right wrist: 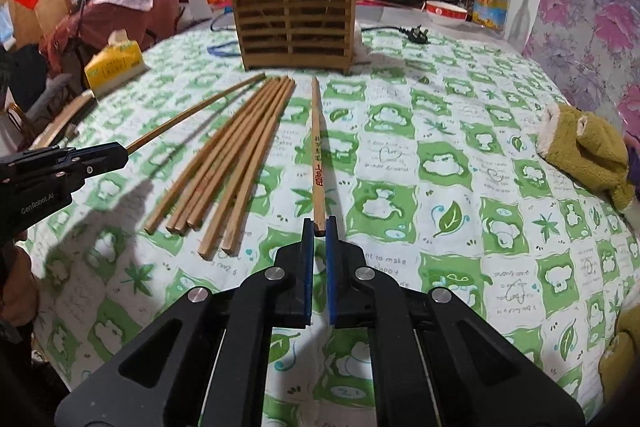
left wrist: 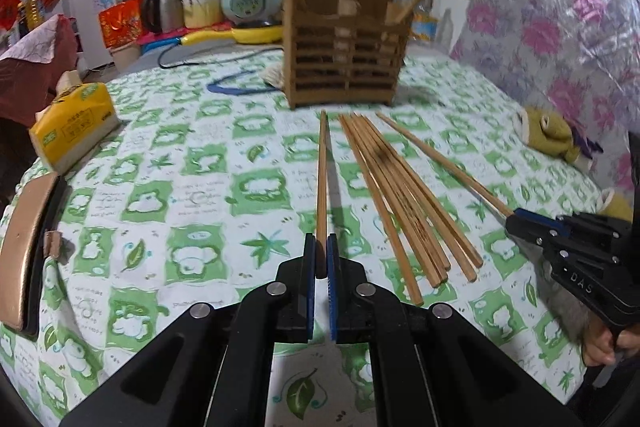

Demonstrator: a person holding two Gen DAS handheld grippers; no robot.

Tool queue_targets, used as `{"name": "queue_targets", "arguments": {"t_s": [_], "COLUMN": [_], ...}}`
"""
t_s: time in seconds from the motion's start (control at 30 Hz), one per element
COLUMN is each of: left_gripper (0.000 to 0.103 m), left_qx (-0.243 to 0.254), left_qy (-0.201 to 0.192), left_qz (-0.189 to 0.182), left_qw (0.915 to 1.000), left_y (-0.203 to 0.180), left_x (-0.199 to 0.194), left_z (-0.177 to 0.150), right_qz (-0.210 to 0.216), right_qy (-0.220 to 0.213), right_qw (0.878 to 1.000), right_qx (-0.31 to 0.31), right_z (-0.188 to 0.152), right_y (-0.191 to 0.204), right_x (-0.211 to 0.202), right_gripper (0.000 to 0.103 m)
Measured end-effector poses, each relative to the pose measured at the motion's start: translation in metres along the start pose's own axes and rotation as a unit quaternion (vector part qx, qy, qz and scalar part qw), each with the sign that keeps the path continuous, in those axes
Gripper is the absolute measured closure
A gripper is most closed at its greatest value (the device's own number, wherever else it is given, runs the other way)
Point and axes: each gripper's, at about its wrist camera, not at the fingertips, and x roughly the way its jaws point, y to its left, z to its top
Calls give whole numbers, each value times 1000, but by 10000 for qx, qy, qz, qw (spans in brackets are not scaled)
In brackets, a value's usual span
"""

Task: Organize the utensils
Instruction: 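Lift both chopsticks and carry them above the wooden holder, then open both grippers to release the chopsticks into the holder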

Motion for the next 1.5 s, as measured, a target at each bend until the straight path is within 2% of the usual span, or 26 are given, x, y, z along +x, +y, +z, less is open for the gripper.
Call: {"name": "queue_targets", "arguments": {"t_s": [0.17, 0.3, 0.4, 0.63, 0.83, 1.03, 1.1, 1.17, 1.27, 1.37, 1.5], "left_gripper": [97, 97, 97, 97, 97, 97, 97, 97, 97, 97, 97], "left_qx": [-144, -293, -324, -25, 137, 116, 48, -50, -227, -445, -688], "left_qy": [-257, -341, -366, -755, -1129, -1753, -2047, -2381, -2796, -2926, -2894], "left_qz": [71, 58, -24, 16, -89, -124, -10, 139, 535, 683, 451], "left_qw": [9995, 9990, 9988, 9971, 9935, 9844, 9788, 9711, 9583, 9528, 9537], "left_y": [3, 8, 6, -12, -26, -37, -40, -42, -41, -34, -22], "left_x": [-12, -21, -31, -69, -96, -118, -122, -124, -119, -101, -80], "left_z": [0, 1, 14, 79, 133, 190, 208, 221, 235, 248, 262], "right_qz": [118, 103, 60, -47, 107, 486, 545, 432, 427, 367, 364], "right_qy": [-204, -648, -927, -1507, -1791, -2383, -2630, -2903, -3131, -3223, -3121], "right_qw": [9997, 9974, 9950, 9878, 9829, 9689, 9619, 9542, 9461, 9426, 9464], "right_qx": [92, 296, 368, 388, 403, 455, 513, 574, 712, 797, 751], "right_z": [0, -1, 6, 71, 126, 174, 188, 202, 218, 227, 237], "right_y": [-4, -12, -17, -28, -26, -21, -19, -16, -17, -19, -22], "right_x": [-7, -24, -40, -82, -98, -124, -131, -135, -131, -118, -92], "right_gripper": [97, 97, 97, 97, 97, 97, 97, 97, 97, 97, 97]}}
